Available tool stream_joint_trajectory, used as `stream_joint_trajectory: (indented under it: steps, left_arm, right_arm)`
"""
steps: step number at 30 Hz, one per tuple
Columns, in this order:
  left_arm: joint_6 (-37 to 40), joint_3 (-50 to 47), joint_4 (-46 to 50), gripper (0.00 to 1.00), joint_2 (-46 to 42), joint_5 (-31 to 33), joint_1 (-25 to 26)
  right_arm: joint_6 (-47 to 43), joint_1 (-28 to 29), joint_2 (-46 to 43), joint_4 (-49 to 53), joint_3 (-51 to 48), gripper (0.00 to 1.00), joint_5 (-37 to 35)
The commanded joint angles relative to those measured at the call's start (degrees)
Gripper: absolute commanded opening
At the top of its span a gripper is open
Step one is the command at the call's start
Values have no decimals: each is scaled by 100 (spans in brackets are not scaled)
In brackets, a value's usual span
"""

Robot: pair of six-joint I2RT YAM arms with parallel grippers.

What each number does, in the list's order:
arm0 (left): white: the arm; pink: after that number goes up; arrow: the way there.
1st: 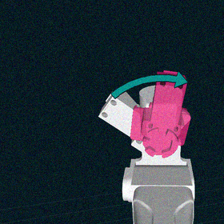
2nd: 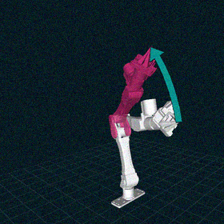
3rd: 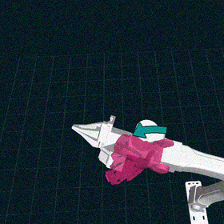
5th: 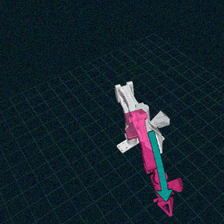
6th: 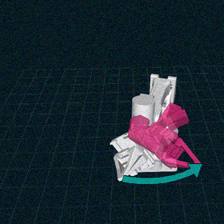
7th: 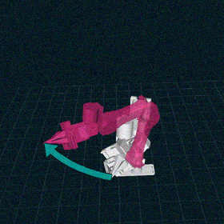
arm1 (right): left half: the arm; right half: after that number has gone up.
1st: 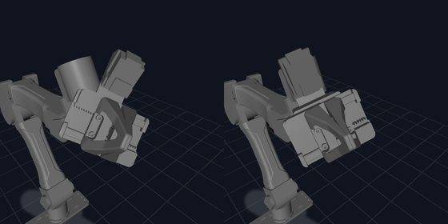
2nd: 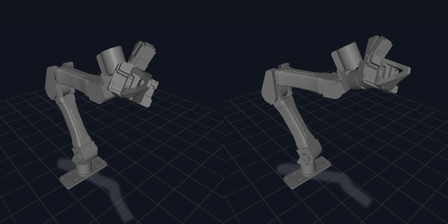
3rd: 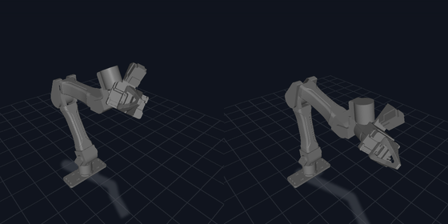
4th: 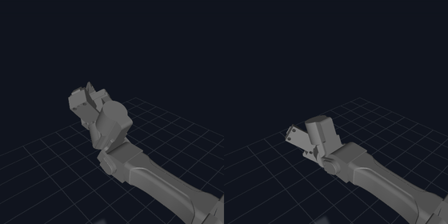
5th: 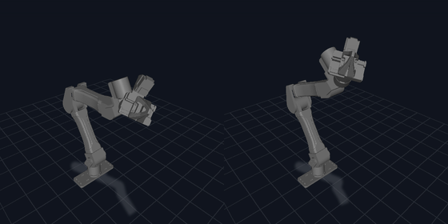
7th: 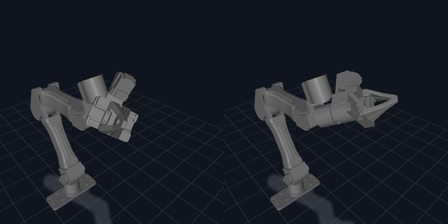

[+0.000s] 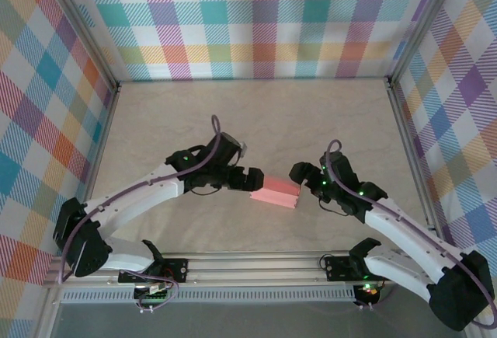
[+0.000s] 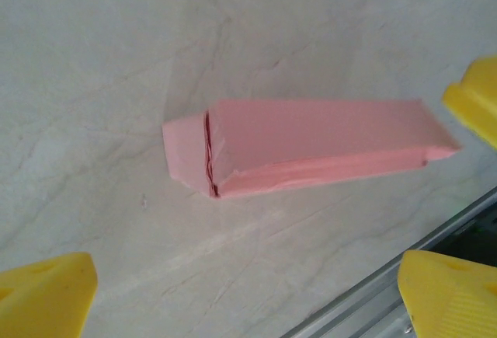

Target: Fold the paper box

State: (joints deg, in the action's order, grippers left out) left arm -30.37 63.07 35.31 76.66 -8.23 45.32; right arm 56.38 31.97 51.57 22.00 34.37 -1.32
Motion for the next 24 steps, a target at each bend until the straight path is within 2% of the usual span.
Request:
stream_joint_trajectory:
  steps: [1, 3, 5, 9, 13, 24]
  left_arm:
    - [-470, -48, -363, 100, 44, -545, -335]
    - [-675, -73, -538, 97, 199, -722, -477]
    - [-794, -71, -668, 87, 377, -877, -562]
    - [-779, -58, -850, 76, 736, -1125, -629]
    - [-748, -160, -927, 71, 958, -1241, -687]
    - [-856, -717, -1225, 54, 985, -1264, -753]
  right_arm:
    - [245, -238, -347, 513, -61, 86, 732]
    - [402, -439, -494, 453, -193, 84, 1269]
    - [646, -623, -573, 289, -336, 80, 1798]
    - [909, -744, -470, -96, -520, 74, 2540]
    - [858, -749, -165, -172, -498, 73, 2706]
    - [840, -752, 81, -419, -620, 50, 2695]
